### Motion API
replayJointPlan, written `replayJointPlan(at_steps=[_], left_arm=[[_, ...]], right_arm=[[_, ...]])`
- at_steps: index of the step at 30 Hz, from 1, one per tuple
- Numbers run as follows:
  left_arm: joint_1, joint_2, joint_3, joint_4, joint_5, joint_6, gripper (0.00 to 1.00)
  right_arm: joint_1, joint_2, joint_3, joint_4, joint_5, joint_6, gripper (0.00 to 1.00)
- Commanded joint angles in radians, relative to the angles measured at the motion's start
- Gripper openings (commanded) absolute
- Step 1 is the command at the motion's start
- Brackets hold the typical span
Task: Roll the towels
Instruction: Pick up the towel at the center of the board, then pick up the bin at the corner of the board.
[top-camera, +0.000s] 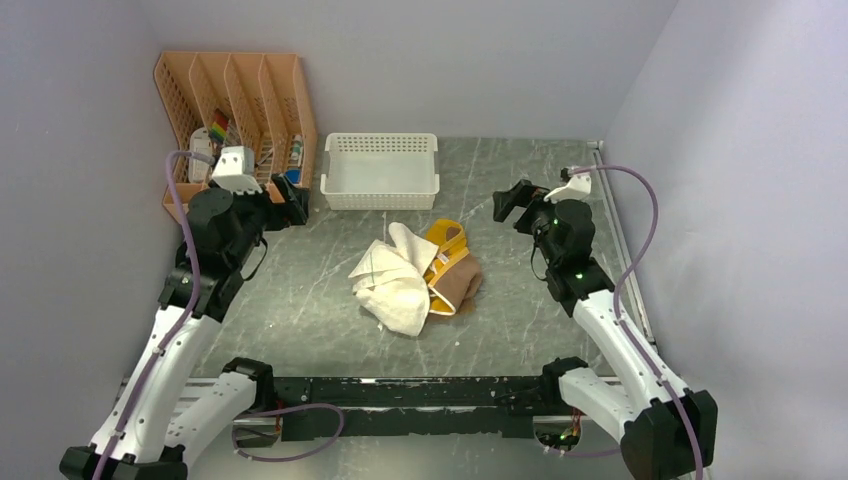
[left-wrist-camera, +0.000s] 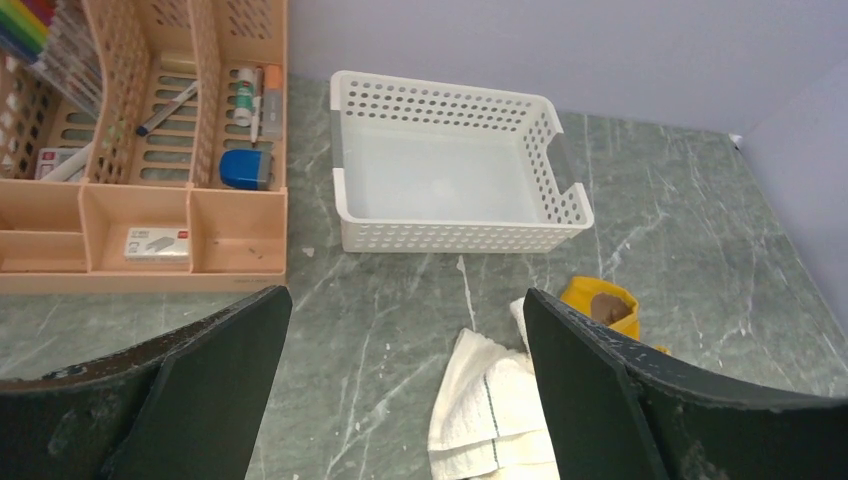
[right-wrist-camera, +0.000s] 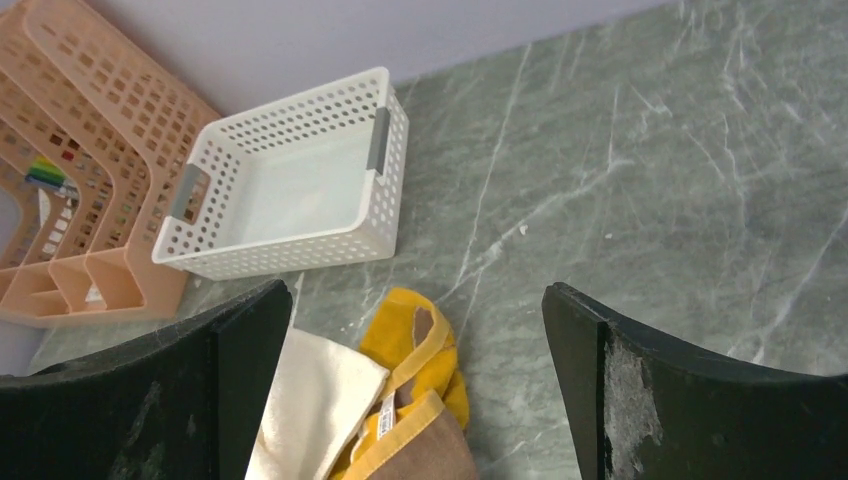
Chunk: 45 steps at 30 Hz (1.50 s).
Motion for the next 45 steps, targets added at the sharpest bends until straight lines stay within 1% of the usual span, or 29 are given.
replayJointPlan(at_steps=[1, 3, 5, 6, 8, 11, 14, 16, 18, 20, 22, 23, 24, 25, 26, 27, 28, 29, 30, 32, 34, 35, 36, 37, 38, 40, 41, 43, 45], left_arm=[[0.003, 0.039, -0.017, 0.078, 0.113, 0.014, 1.00], [0.003, 0.088, -0.017, 0.092, 0.185, 0.011, 1.00], [0.003, 0.163, 0.004, 0.076, 0.291, 0.015, 1.00], [0.002, 0.211, 0.018, 0.057, 0.335, 0.015, 0.99], [-0.006, 0.303, 0.002, 0.061, 0.407, -0.045, 1.00], [-0.087, 0.376, -0.080, 0.139, 0.399, -0.145, 1.00], [-0.179, 0.429, -0.131, 0.186, 0.310, -0.186, 1.00], [-0.211, 0.463, -0.149, 0.214, 0.255, -0.204, 1.00], [-0.224, 0.501, -0.170, 0.260, 0.254, -0.219, 1.00], [-0.231, 0.548, -0.189, 0.324, 0.286, -0.234, 1.00], [-0.234, 0.612, -0.206, 0.383, 0.322, -0.250, 0.99], [-0.235, 0.644, -0.206, 0.401, 0.334, -0.254, 0.97], [-0.237, 0.677, -0.204, 0.415, 0.343, -0.256, 0.94], [-0.239, 0.708, -0.202, 0.424, 0.346, -0.256, 0.91], [-0.241, 0.735, -0.202, 0.437, 0.348, -0.252, 0.83], [-0.242, 0.758, -0.199, 0.443, 0.352, -0.250, 0.70], [-0.242, 0.779, -0.193, 0.441, 0.357, -0.242, 0.46], [-0.242, 0.798, -0.185, 0.426, 0.347, -0.239, 0.14], [-0.241, 0.808, -0.176, 0.390, 0.312, -0.242, 0.08], [-0.238, 0.770, -0.186, 0.331, 0.242, -0.248, 0.07], [-0.229, 0.681, -0.230, 0.286, 0.131, -0.272, 0.07], [-0.223, 0.633, -0.253, 0.268, 0.092, -0.281, 0.07], [-0.216, 0.587, -0.271, 0.246, 0.055, -0.294, 0.07], [-0.210, 0.545, -0.285, 0.221, 0.028, -0.301, 0.07], [-0.205, 0.509, -0.293, 0.195, 0.004, -0.304, 0.07], [-0.200, 0.454, -0.295, 0.140, -0.036, -0.309, 0.07], [-0.197, 0.434, -0.293, 0.113, -0.052, -0.308, 0.07], [-0.193, 0.397, -0.284, 0.061, -0.091, -0.303, 0.07], [-0.187, 0.361, -0.276, 0.019, -0.122, -0.298, 0.07]], right_arm=[[0.006, 0.033, 0.011, -0.055, 0.038, 0.055, 1.00], [0.001, 0.072, -0.003, -0.065, -0.032, -0.006, 1.00], [0.006, 0.179, 0.046, -0.134, -0.079, -0.024, 0.98], [0.015, 0.243, 0.078, -0.200, -0.086, -0.029, 0.96], [0.057, 0.347, 0.117, -0.262, -0.053, -0.051, 0.93], [0.148, 0.424, 0.097, -0.245, 0.032, -0.071, 0.93], [0.168, 0.492, 0.074, -0.215, 0.000, -0.044, 0.92], [0.176, 0.532, 0.082, -0.207, -0.029, -0.032, 0.89], [0.186, 0.557, 0.087, -0.187, -0.059, -0.028, 0.87], [0.193, 0.577, 0.092, -0.173, -0.083, -0.025, 0.83], [0.196, 0.595, 0.097, -0.167, -0.102, -0.024, 0.77], [0.196, 0.600, 0.096, -0.165, -0.107, -0.022, 0.71], [0.196, 0.602, 0.093, -0.160, -0.111, -0.019, 0.59], [0.196, 0.600, 0.089, -0.156, -0.115, -0.017, 0.42], [0.196, 0.592, 0.086, -0.153, -0.118, -0.015, 0.17], [0.195, 0.583, 0.084, -0.156, -0.112, -0.011, 0.00], [0.190, 0.560, 0.087, -0.168, -0.089, -0.012, 0.00], [0.186, 0.529, 0.087, -0.181, -0.047, -0.012, 0.00], [0.183, 0.475, 0.078, -0.190, 0.043, 0.003, 0.00], [0.178, 0.322, 0.016, -0.146, 0.190, 0.019, 0.00], [0.176, 0.196, -0.036, -0.079, 0.264, -0.008, 0.00], [0.176, 0.173, -0.037, -0.068, 0.284, -0.022, 0.15], [0.177, 0.174, -0.025, -0.058, 0.287, -0.042, 0.42], [0.178, 0.197, -0.005, -0.051, 0.281, -0.058, 0.64], [0.180, 0.228, 0.021, -0.036, 0.279, -0.068, 0.80], [0.180, 0.312, 0.073, 0.017, 0.266, -0.094, 0.97], [0.181, 0.358, 0.121, 0.049, 0.254, -0.104, 1.00], [0.180, 0.470, 0.219, 0.100, 0.218, -0.134, 1.00], [0.180, 0.639, 0.397, 0.075, 0.161, -0.177, 1.00]])
